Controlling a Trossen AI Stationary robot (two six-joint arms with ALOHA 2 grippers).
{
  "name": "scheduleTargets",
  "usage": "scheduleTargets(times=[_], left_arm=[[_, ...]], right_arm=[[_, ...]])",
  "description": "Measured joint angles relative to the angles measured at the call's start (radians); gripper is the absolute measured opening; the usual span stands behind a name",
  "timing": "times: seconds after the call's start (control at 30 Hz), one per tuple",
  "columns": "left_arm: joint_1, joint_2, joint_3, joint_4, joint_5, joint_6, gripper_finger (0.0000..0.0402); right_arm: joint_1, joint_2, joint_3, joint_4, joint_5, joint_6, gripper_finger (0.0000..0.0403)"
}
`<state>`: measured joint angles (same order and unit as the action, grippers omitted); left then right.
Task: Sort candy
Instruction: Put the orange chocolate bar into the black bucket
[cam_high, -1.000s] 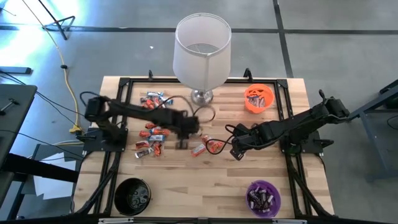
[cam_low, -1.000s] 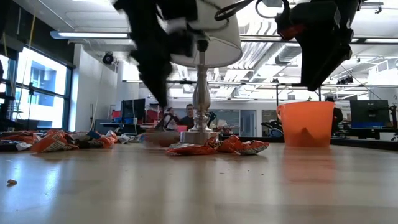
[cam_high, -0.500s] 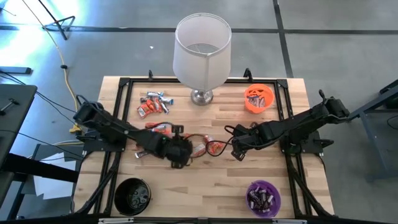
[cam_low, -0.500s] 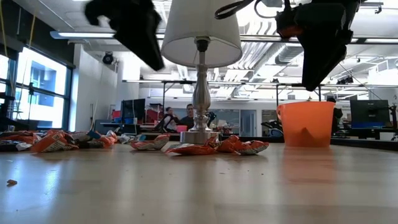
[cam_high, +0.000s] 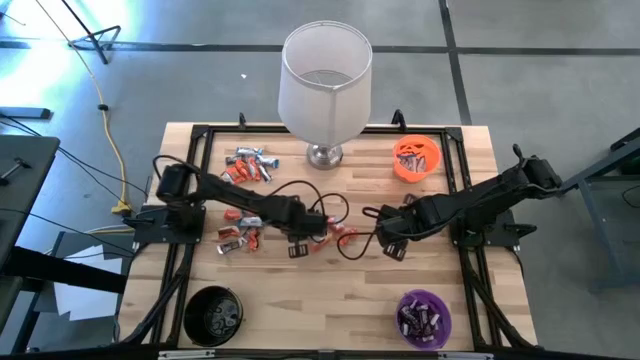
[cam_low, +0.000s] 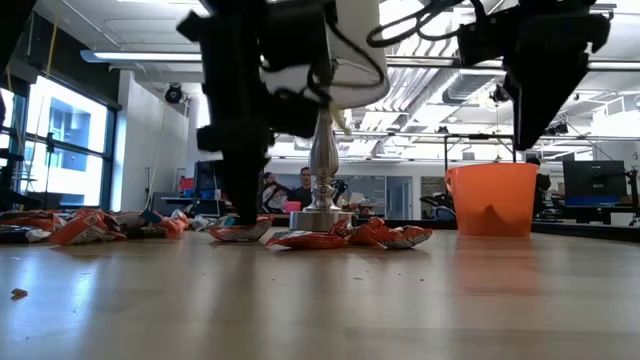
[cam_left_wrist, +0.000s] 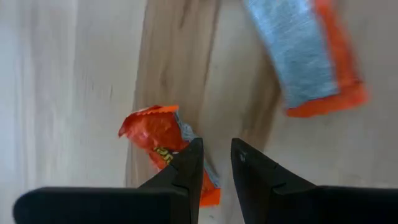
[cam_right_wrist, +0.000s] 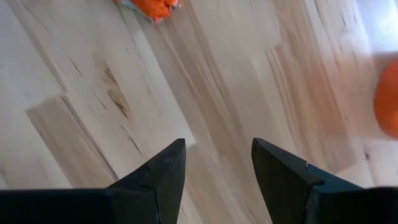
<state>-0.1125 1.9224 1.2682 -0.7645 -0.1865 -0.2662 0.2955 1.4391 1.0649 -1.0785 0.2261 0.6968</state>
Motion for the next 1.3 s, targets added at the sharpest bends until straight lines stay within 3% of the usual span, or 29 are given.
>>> scheduleTargets(times=[0.77,0.97,1.3], left_arm=[[0.013,-0.020,0.001,0.002,-0.057,-0.133,0.0069],[0.013,-0.026,0.001,-0.066,-0.159,-0.230,0.0069],[0.011,-0.022,0.001,-0.153,-0.166,-0.392,0.0069]], right_arm=[[0.000,0.000,0.000,0.040,0.006,-0.017,0.0180],[0.000,0.000,0.000,0.059,0.006,-0.017,0.0180],[0.000,0.000,0.000,0.060,0.006,-0.017,0.0180]])
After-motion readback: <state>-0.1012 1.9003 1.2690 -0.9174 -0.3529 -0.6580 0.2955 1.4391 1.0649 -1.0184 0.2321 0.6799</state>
